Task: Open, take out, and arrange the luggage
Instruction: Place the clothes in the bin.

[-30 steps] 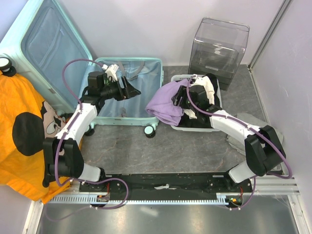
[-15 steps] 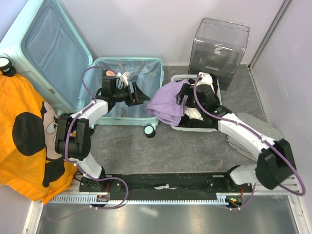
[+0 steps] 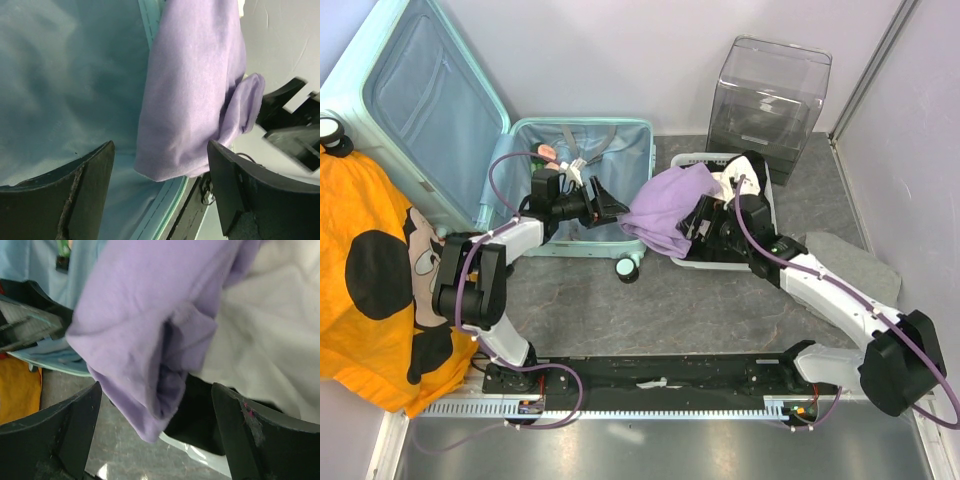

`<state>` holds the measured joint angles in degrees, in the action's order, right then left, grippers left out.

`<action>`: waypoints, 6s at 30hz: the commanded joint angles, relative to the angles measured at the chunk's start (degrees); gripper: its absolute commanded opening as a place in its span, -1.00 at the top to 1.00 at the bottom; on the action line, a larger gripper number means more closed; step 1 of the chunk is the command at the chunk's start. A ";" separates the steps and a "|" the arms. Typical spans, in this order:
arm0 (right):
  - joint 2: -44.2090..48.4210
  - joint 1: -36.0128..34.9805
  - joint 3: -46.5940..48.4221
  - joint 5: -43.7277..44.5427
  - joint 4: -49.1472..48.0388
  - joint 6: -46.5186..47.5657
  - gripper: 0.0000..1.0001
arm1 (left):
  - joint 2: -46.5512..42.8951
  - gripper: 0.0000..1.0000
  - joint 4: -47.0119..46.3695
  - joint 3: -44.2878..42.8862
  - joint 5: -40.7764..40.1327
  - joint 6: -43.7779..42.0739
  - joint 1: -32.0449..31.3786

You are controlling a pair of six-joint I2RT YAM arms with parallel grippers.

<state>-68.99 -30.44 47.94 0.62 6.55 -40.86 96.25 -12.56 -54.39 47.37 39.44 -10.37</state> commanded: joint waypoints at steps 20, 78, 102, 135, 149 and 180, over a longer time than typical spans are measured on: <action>-2.55 0.03 -5.93 -9.94 -11.47 -10.55 -0.77 | -5.46 -0.64 -11.00 7.63 -2.64 6.70 -0.18; -3.51 7.31 7.24 -5.80 -17.18 2.01 1.00 | -8.09 0.97 -21.29 0.35 -2.55 10.58 -6.06; -16.51 34.30 26.49 -24.52 -26.75 3.07 1.00 | 13.08 0.97 -20.40 -35.42 -7.21 4.25 -17.05; -2.82 37.38 8.48 -19.79 -6.55 8.95 1.00 | 8.26 0.97 -23.83 -16.98 -3.79 8.19 -18.37; 5.79 37.38 0.84 -16.36 2.86 7.73 0.31 | 3.95 0.73 -12.24 -10.21 -4.83 2.50 -19.77; -10.71 8.73 23.78 -4.23 -1.72 17.22 -0.65 | -23.47 -0.87 40.16 -17.07 -13.69 -23.88 3.34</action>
<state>-76.14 -19.68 68.34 -5.63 2.79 -27.05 76.12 18.22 -68.07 34.50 23.73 -8.88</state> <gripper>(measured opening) 0.829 0.932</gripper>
